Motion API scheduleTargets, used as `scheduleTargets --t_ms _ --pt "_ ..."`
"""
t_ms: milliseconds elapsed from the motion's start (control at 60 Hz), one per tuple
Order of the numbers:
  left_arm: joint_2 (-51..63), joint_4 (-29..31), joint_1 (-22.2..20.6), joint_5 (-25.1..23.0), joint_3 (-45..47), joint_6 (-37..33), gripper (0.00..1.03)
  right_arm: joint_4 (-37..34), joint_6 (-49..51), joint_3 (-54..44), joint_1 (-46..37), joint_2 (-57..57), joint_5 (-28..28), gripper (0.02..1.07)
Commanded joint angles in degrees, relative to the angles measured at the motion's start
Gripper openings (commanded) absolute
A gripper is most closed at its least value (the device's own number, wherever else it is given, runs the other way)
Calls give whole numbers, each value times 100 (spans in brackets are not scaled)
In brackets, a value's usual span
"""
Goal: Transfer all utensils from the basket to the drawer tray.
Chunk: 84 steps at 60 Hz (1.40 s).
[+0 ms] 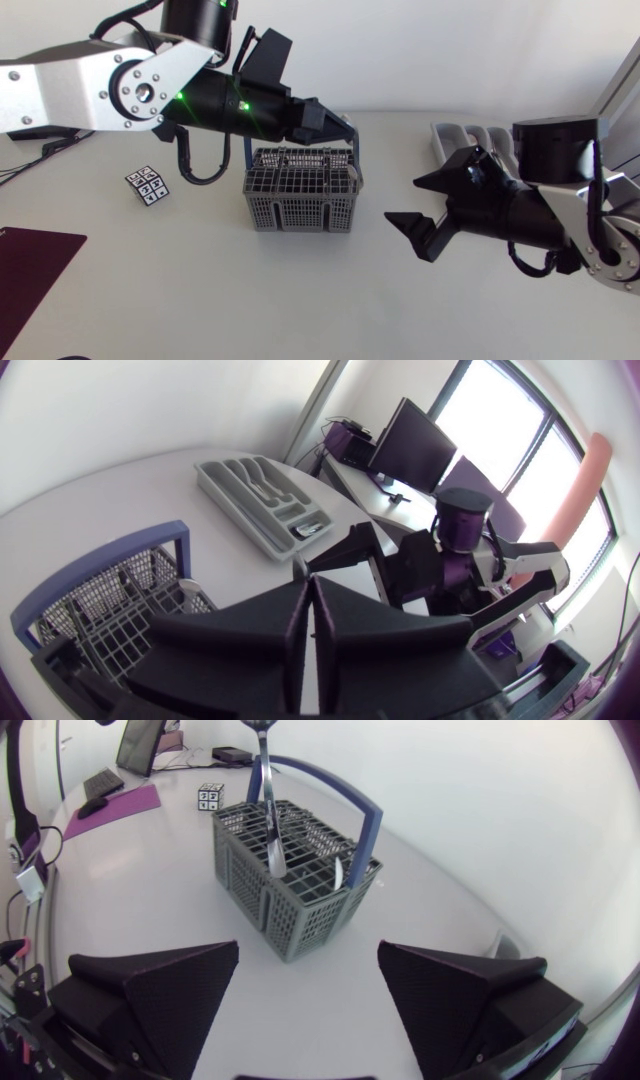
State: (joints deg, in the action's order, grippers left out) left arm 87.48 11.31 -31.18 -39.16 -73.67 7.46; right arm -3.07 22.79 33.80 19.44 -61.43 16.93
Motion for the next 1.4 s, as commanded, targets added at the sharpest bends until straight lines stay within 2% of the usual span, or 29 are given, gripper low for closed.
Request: scheduleTargets --t_ms 0,117,200,350,450,567,783,900,933,1200,1283,1383 --pt "-109 -76 59 -250 274 -158 4 -343 94 144 -301 52 522 102" --pt "-126 -76 42 -619 485 -430 4 -756 147 346 -617 149 1445 102" --pt "-144 -76 7 -778 617 -588 4 -1301 385 549 -705 149 2104 102" --pt "-205 -59 -81 -1252 801 -764 4 -1793 587 672 -529 184 2544 102" --pt "-267 -32 -187 -1358 889 -869 4 -1996 710 698 -204 193 2658 94" --pt "-267 20 -248 -1621 924 -896 4 -2084 718 707 95 201 2658 91" --pt "-381 477 -477 -1753 960 -1300 4 -2066 692 821 192 193 2667 70" --pt "-434 697 -547 -1806 951 -1476 4 -2084 675 830 262 219 2667 68" --pt "-451 706 -565 -1806 951 -1476 4 -2084 683 830 306 237 2667 62" --pt "-504 715 -626 -1815 986 -1485 4 -2145 675 803 490 307 2667 35" --pt "-513 723 -626 -1815 986 -1485 4 -2215 675 839 482 298 2675 23" --pt "-530 723 -626 -1815 995 -1485 4 -2294 675 847 482 307 2693 20"
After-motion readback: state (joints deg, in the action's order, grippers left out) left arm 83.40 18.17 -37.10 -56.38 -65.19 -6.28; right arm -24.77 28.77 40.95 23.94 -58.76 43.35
